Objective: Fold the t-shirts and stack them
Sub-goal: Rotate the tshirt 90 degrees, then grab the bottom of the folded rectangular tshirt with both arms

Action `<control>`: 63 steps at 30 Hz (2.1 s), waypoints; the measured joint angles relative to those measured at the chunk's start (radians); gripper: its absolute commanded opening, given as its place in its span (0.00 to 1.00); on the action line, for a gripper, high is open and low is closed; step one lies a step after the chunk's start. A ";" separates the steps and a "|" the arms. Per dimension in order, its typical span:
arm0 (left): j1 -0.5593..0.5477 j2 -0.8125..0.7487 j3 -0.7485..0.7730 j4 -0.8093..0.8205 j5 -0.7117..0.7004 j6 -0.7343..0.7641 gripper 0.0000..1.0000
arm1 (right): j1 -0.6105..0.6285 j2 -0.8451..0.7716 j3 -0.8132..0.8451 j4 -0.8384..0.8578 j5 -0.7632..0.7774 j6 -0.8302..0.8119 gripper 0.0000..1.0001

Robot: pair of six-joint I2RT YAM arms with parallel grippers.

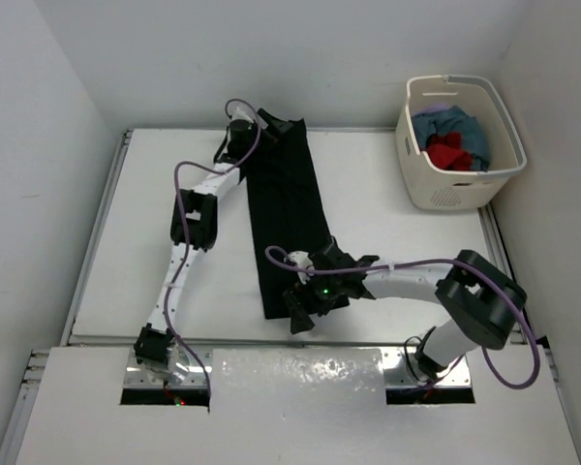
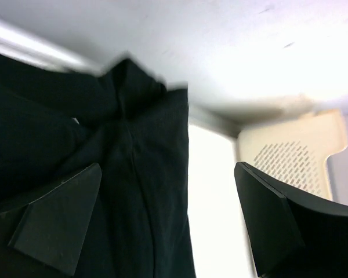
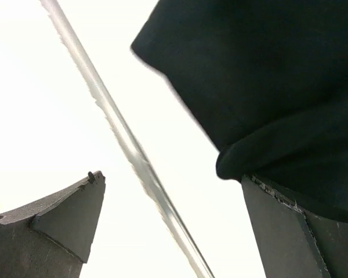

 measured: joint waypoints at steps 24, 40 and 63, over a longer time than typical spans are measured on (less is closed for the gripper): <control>-0.051 -0.268 -0.088 -0.090 -0.128 0.036 1.00 | 0.074 0.013 0.433 -0.159 0.157 -0.178 0.99; -0.132 -1.613 -1.245 -0.373 -0.204 0.243 1.00 | -0.225 -0.338 0.104 -0.263 0.370 -0.003 0.99; -0.401 -1.715 -2.102 -0.389 -0.042 -0.031 0.54 | -0.236 -0.227 -0.157 -0.101 0.158 0.221 0.87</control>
